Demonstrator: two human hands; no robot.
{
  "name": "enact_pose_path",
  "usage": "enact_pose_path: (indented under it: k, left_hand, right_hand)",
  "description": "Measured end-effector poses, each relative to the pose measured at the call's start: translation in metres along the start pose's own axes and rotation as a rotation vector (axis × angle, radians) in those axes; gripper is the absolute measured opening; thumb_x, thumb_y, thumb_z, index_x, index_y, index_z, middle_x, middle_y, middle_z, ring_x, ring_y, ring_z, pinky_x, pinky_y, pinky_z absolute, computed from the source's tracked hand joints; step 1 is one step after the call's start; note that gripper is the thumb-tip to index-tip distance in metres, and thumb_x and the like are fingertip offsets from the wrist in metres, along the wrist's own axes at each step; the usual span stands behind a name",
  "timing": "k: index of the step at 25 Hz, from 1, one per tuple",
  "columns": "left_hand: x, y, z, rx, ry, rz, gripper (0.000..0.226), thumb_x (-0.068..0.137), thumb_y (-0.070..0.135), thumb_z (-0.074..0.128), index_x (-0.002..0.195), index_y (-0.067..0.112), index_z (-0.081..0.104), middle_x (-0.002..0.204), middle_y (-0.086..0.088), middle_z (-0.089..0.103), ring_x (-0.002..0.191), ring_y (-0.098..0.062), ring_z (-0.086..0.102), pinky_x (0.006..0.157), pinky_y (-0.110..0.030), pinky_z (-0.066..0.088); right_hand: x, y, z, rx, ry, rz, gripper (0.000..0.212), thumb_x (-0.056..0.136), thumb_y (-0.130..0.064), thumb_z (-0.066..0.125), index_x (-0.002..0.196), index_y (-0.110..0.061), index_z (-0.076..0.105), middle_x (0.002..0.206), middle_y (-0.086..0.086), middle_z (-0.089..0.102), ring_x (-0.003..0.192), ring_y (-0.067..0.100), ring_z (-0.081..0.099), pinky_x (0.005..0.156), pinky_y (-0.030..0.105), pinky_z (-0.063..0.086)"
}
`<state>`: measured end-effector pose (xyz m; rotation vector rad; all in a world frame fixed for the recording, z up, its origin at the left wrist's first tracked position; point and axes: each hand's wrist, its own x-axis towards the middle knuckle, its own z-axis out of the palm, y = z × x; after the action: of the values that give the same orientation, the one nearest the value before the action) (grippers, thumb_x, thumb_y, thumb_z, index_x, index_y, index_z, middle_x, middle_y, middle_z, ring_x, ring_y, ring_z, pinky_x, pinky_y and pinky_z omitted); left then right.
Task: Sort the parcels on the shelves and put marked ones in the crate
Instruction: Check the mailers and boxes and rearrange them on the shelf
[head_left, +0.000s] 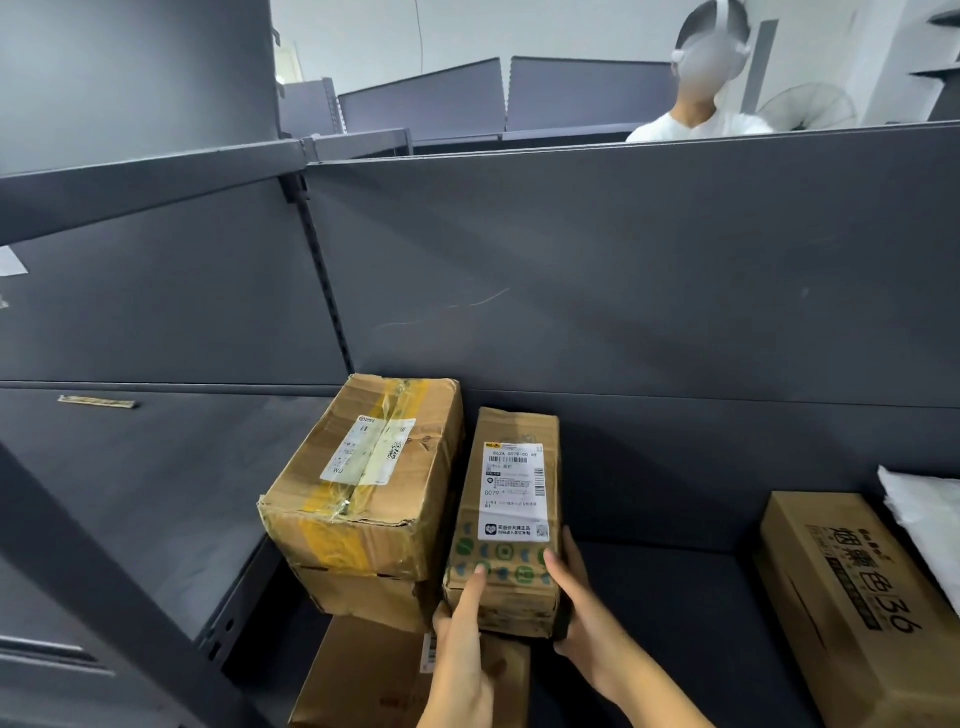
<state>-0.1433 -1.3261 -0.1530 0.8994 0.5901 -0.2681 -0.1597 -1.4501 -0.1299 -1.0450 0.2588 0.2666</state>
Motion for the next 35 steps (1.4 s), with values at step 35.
enact_pose_path:
  k: [35]
  left_hand:
    - [-0.035, -0.056, 0.034, 0.304, -0.072, -0.483, 0.041, 0.099, 0.027, 0.042, 0.128, 0.0, 0.052, 0.123, -0.023, 0.055, 0.082, -0.029, 0.049, 0.071, -0.033, 0.034]
  right_hand:
    - [-0.024, 0.051, -0.106, 0.256, 0.264, 0.069, 0.047, 0.084, -0.019, 0.057, 0.131, -0.02, 0.049, 0.115, 0.023, 0.064, 0.106, 0.04, 0.06, 0.091, 0.054, 0.046]
